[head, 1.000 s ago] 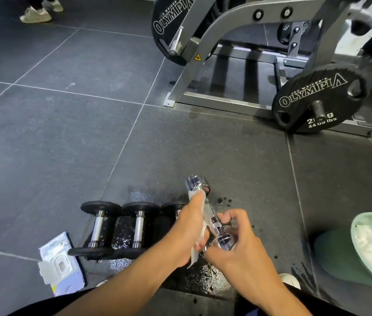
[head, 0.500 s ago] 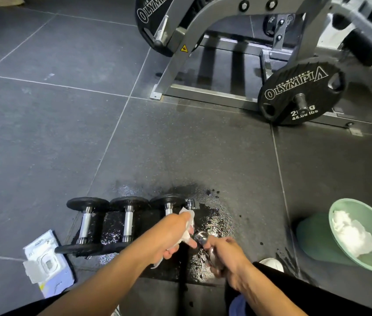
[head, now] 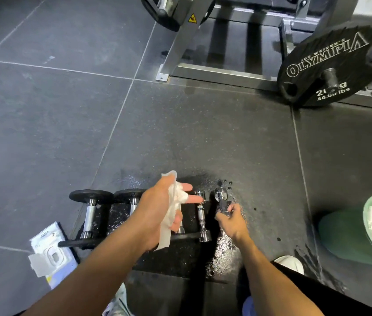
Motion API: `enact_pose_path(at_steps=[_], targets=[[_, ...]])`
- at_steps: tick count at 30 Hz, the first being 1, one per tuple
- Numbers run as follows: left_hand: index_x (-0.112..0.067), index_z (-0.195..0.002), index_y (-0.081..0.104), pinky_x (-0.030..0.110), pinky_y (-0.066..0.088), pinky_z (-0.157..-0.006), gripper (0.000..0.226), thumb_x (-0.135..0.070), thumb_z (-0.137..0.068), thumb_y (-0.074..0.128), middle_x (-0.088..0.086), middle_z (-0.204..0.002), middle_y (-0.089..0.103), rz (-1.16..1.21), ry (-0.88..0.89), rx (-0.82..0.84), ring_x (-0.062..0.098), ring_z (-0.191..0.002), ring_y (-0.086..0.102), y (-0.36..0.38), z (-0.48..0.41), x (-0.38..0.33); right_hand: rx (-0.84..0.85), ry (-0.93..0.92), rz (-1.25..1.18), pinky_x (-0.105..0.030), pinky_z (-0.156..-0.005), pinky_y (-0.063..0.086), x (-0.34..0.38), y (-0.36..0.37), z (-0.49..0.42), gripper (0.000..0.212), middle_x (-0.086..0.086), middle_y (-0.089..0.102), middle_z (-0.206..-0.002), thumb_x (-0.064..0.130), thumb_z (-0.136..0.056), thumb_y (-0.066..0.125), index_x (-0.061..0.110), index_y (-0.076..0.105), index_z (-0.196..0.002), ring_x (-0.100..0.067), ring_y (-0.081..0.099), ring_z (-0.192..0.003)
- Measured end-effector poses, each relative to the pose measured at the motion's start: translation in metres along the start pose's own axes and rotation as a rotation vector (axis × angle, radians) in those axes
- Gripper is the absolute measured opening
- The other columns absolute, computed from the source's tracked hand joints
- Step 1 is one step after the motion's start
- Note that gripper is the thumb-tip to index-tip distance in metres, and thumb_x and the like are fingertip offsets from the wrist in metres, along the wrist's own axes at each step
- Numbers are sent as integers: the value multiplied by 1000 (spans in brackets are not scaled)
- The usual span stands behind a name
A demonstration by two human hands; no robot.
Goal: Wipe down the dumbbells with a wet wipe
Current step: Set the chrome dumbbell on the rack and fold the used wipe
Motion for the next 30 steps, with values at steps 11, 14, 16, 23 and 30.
enact_pose_path(at_steps=[11, 14, 16, 23, 30], targets=[[-10, -123, 68, 23, 38, -44, 58, -54, -109, 34, 8, -107, 83, -33, -26, 39, 16, -44, 44, 12, 1, 3, -47, 112, 312, -39, -88, 45, -85, 24, -16, 53, -7, 59, -98, 24, -79, 81, 27, 37, -109, -30, 54, -98], [-11, -123, 70, 23, 41, -43, 59, -55, -109, 34, 8, -108, 83, -33, -9, 41, 14, -44, 47, 9, -1, 0, -35, 91, 209, -36, -82, 45, -80, 26, -16, 52, -6, 49, -103, 16, -82, 78, 25, 38, -115, -28, 51, -98], [-12, -122, 71, 24, 42, -43, 59, -57, -108, 34, 8, -109, 82, -29, 2, 28, 14, -44, 48, 5, -7, -1, -1, 69, 195, -33, -79, 40, -78, 33, -24, 51, -9, 49, -108, 16, -86, 77, 25, 37, -117, -26, 48, -97], [-11, -122, 70, 21, 42, -41, 61, -56, -109, 31, 8, -109, 82, -30, 33, 32, 12, -40, 48, 4, -16, -8, 2, 12, 467, -50, -114, 25, -78, 43, -42, 41, -8, 54, -113, 40, -96, 66, 29, 30, -112, -25, 42, -117], [-10, -121, 71, 23, 41, -44, 60, -55, -109, 35, 11, -108, 82, 6, 42, 6, 16, -43, 47, -1, -22, -4, 96, 25, 424, -57, -121, 17, -67, 35, -26, 42, 6, 60, -143, 38, -105, 54, 25, 32, -139, -30, 37, -146]])
Point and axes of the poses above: each hand's wrist, its own z-axis away from the middle knuckle, its own y-axis out of the palm, x = y × z, the point moved 8 cm from there along -z, towards the middle knuckle
